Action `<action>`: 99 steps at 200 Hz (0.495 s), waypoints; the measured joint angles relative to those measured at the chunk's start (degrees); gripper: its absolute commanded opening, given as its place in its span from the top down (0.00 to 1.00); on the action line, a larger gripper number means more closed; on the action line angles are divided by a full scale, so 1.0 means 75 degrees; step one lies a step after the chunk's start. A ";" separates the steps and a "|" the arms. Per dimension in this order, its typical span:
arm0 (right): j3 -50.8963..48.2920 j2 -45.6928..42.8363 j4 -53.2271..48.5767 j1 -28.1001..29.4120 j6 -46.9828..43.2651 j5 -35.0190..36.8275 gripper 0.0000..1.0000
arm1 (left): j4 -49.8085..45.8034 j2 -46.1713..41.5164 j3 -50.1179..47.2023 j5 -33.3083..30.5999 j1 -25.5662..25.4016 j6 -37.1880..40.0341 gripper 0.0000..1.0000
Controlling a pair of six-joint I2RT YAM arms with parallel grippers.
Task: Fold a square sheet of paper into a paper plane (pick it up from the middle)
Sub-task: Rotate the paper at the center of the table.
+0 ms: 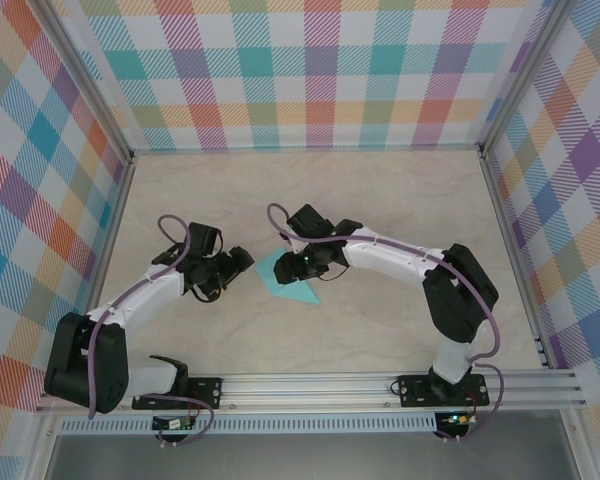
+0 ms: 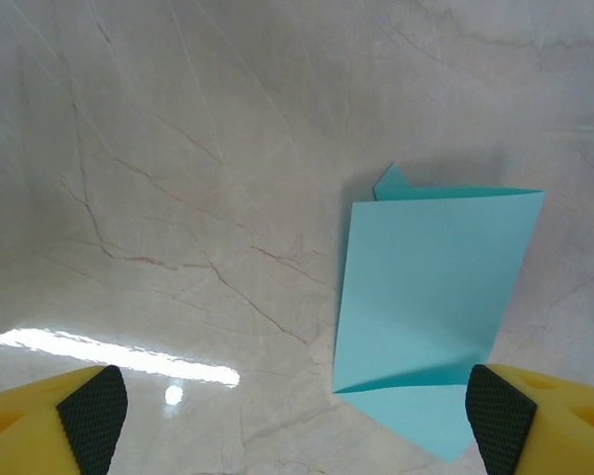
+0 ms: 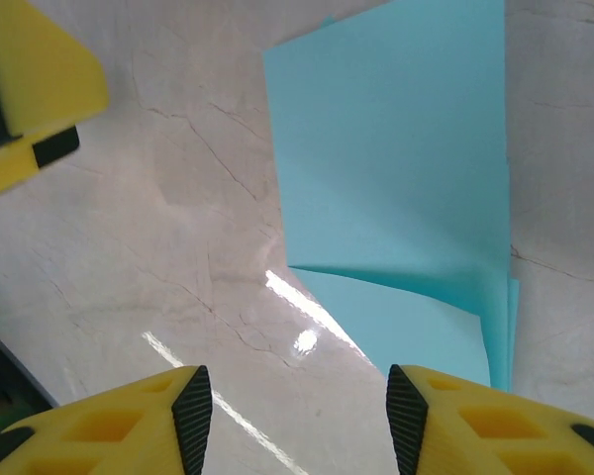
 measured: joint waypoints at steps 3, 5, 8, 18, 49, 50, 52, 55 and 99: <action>-0.0058 -0.0003 0.0061 -0.0012 0.0082 -0.0015 0.49 | 0.0038 -0.0003 -0.0023 0.0017 -0.0038 -0.0064 0.12; -0.0079 -0.0003 0.0087 -0.0017 0.0111 -0.0015 0.49 | 0.0047 -0.0009 -0.0035 0.0029 -0.0055 -0.0076 0.13; -0.0137 0.0006 0.0146 -0.0020 0.0192 -0.0026 0.49 | 0.0082 -0.0015 -0.0055 0.0055 -0.0087 -0.0134 0.13; -0.0259 0.0055 0.0219 -0.0029 0.0361 -0.0082 0.50 | 0.0166 -0.0017 -0.0117 0.0114 -0.0187 -0.0233 0.15; -0.0350 0.0326 0.0408 -0.0090 0.0673 -0.0245 0.51 | 0.0411 -0.0012 -0.0297 0.0323 -0.0449 -0.0583 0.20; -0.0350 0.0335 0.0420 -0.0096 0.0682 -0.0251 0.51 | 0.0414 -0.0012 -0.0300 0.0326 -0.0455 -0.0589 0.21; -0.0353 0.0344 0.0428 -0.0102 0.0682 -0.0259 0.51 | 0.0434 -0.0012 -0.0306 0.0332 -0.0472 -0.0589 0.21; -0.0353 0.0367 0.0449 -0.0117 0.0702 -0.0283 0.51 | 0.0458 -0.0012 -0.0315 0.0341 -0.0495 -0.0629 0.22; -0.0388 0.0761 0.0796 -0.0516 0.0871 -0.0533 0.53 | 0.0781 0.0210 -0.0323 0.0568 -0.0842 -0.0918 0.35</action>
